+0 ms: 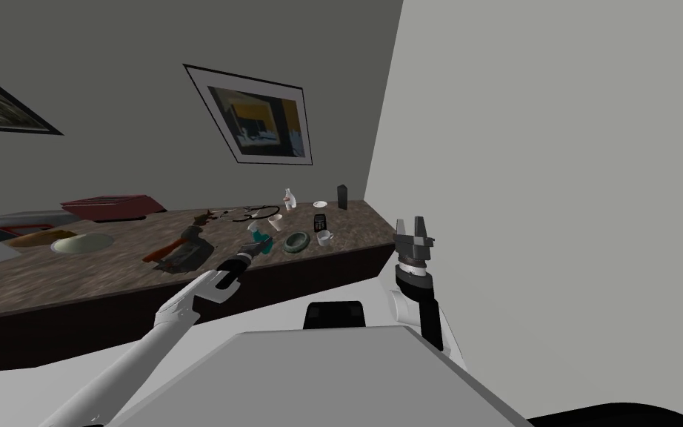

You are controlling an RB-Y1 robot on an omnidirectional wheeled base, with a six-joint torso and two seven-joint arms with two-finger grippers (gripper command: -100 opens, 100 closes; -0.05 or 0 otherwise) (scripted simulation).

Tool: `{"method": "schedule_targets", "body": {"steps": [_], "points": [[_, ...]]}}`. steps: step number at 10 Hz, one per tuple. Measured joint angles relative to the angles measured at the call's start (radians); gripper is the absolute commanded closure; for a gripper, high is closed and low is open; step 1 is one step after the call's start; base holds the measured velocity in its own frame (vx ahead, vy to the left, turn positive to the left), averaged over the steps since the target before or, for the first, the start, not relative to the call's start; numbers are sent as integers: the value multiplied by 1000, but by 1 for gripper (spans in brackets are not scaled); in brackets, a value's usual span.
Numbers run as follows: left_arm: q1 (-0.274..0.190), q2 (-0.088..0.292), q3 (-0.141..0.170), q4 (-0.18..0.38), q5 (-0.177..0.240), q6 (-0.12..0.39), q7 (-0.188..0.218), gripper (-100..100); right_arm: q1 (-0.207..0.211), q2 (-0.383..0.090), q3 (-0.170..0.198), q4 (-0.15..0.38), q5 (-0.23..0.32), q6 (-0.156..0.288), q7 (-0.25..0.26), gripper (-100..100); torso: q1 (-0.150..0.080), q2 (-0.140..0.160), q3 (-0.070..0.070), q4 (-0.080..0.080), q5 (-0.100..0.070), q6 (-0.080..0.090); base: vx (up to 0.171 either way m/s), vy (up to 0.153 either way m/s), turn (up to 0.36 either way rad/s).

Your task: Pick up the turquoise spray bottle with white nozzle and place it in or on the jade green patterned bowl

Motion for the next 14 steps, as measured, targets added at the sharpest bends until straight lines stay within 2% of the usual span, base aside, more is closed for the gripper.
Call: {"method": "schedule_targets", "body": {"steps": [1,5,6,7,14], "points": [[-4,1,-2,4,1,1,-1,100,0,0,0,0,0,0,0,0,0,-1,0,0,0,0,0,0,0],[-3,1,-1,4,0,2,-2,100,0,0,0,0,0,0,0,0,0,-3,-2,-1,0,0,0,0,0],[-3,1,-1,4,0,2,-2,0,0,0,0,0,0,0,0,0,0,-3,-2,-1,0,0,0,0,0],[-3,1,-1,4,0,2,-2,100,0,0,0,0,0,0,0,0,0,-3,-2,-1,0,0,55,-13,-5],[175,-31,74,-133,-25,-44,18,100,0,0,0,0,0,0,0,0,-1,-5,-3,-1,0,-1,56,-6,0]]}}
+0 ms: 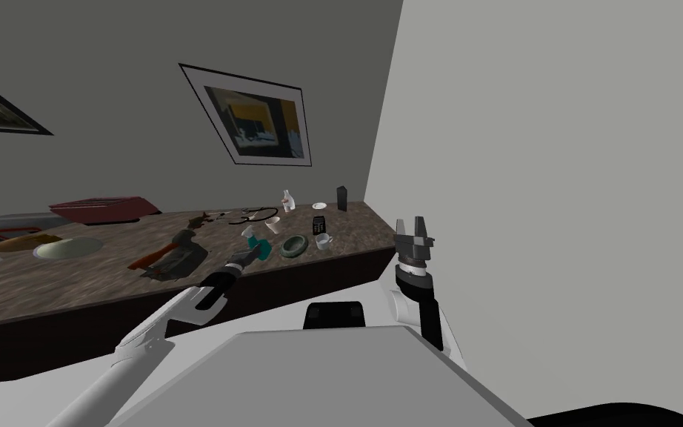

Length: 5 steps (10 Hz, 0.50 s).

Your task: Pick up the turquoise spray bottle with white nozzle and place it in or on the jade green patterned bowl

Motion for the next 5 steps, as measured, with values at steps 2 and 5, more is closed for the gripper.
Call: {"method": "schedule_targets", "body": {"steps": [2,5], "points": [[53,-22,31,-29,-14,-30,1,100,0,0,0,0,0,0,0,0,0,-1,-1,-1,1,-1,58,-5,7],[128,-35,55,-95,-25,-36,9,100,0,0,0,0,0,0,0,0,0,0,-1,-1,0,0,41,-1,0]]}}
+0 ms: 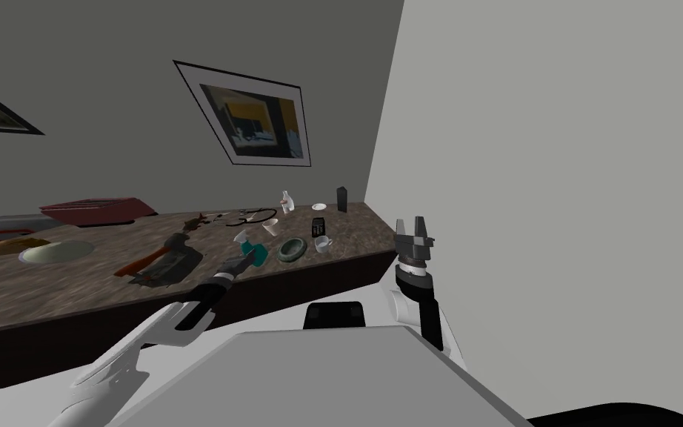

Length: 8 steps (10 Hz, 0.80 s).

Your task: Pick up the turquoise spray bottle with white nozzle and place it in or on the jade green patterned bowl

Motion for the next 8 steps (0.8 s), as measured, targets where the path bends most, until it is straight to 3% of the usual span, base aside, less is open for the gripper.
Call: {"method": "schedule_targets", "body": {"steps": [1,2,8], "points": [[3,-1,2,-3,-1,-1,1,0,0,0,0,0,0,0,0,0,0,1,0,0,0,1,0,0,0],[3,-1,2,-3,-1,-1,1,100,0,0,0,0,0,0,0,0,0,2,1,0,0,1,-49,-68,5],[116,-7,109,-113,-5,17,1,100,0,0,0,0,0,0,0,0,-12,11,6,3,-3,-3,-87,-135,34]]}}
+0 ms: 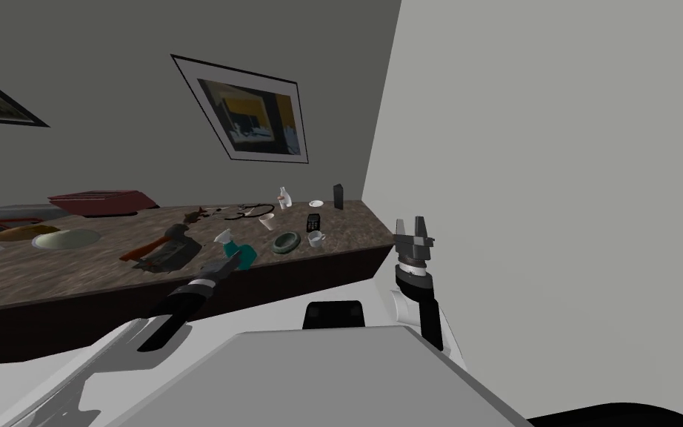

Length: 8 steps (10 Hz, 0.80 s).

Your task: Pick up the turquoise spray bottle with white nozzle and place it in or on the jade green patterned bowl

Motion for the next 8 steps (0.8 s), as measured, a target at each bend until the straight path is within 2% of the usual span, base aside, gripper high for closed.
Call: {"method": "schedule_targets", "body": {"steps": [3,6,8], "points": [[50,30,31,-64,13,44,19,100,0,0,0,0,0,0,0,0,0,-3,-2,-1,0,1,-28,-135,30],[97,78,56,-122,34,86,47,100,0,0,0,0,0,0,0,0,0,-8,-5,-2,-1,2,22,-123,24],[127,110,64,-166,46,116,64,100,0,0,0,0,0,0,0,0,2,-10,-6,-2,-1,4,45,-79,15]]}}
